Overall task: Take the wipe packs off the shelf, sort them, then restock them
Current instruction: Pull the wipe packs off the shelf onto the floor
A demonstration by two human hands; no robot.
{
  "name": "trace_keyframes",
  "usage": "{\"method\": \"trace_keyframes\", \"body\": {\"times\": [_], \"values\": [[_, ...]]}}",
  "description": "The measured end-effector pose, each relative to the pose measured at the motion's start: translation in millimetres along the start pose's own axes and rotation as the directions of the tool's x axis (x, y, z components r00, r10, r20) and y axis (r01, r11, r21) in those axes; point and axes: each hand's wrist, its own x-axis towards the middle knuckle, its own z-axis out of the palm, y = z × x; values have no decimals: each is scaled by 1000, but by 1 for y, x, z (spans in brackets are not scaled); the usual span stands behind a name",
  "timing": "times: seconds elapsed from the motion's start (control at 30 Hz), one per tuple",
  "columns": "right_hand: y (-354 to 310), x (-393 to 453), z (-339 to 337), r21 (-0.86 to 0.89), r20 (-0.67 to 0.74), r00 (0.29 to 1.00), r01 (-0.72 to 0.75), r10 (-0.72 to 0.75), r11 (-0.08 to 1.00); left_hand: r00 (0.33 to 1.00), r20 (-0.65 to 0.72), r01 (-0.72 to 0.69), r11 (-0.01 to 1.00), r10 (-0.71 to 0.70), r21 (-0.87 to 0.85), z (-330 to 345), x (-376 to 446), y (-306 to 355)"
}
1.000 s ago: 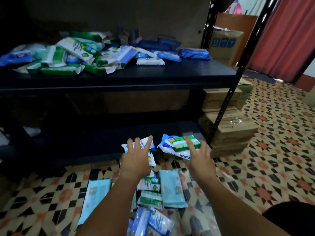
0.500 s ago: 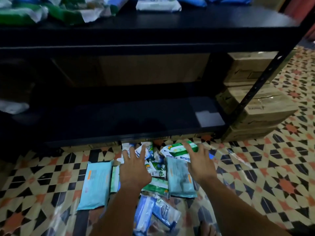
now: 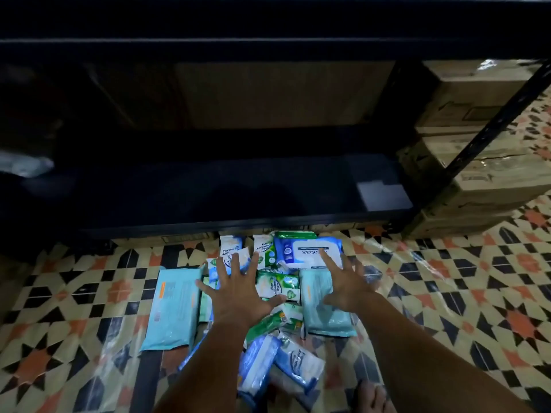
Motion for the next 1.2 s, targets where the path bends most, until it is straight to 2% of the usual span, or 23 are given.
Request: {"method": "trace_keyframes", "body": {"times": [0.1, 0.2, 0.33, 0.43, 0.53, 0.77, 0.97, 1.07, 1.13, 1.2], "values": [[-6, -2, -4, -23, 43, 998, 45, -44, 999, 1000, -6, -2, 1000, 2, 27, -12, -6, -3], [-17, -13, -17, -47, 25, 991, 129, -128, 991, 995, -86, -38, 999, 40, 21, -29, -15, -5], [-40, -38, -46, -60, -106, 973, 199, -204, 978, 968, -227, -117, 993, 111, -13, -58, -23, -6], [-59, -62, -71, -21, -237, 941, 243, -241, 970, 951, -281, -172, 975, 127, -140, -94, -38, -8], [-78, -88, -103, -13, -374, 878, 316, -298, 949, 904, -403, -211, 970, 144, -125, -136, -54, -10], [-121, -147, -186, -120, -653, 648, 422, -392, 898, 693, -687, -319, 948, 220, -18, -245, -84, -19], [-150, -171, -263, -162, -826, 424, 451, -371, 877, 503, -814, -227, 953, 290, 200, -342, -88, -20], [-162, -169, -299, -202, -870, 345, 404, -353, 892, 480, -837, -157, 965, 262, 212, -379, -78, -16], [-167, -162, -322, -206, -873, 357, 347, -332, 915, 506, -827, -132, 969, 246, 208, -401, -65, -11], [-172, -150, -343, -196, -857, 414, 290, -308, 937, 555, -799, -124, 973, 231, 195, -422, -49, -5]]}}
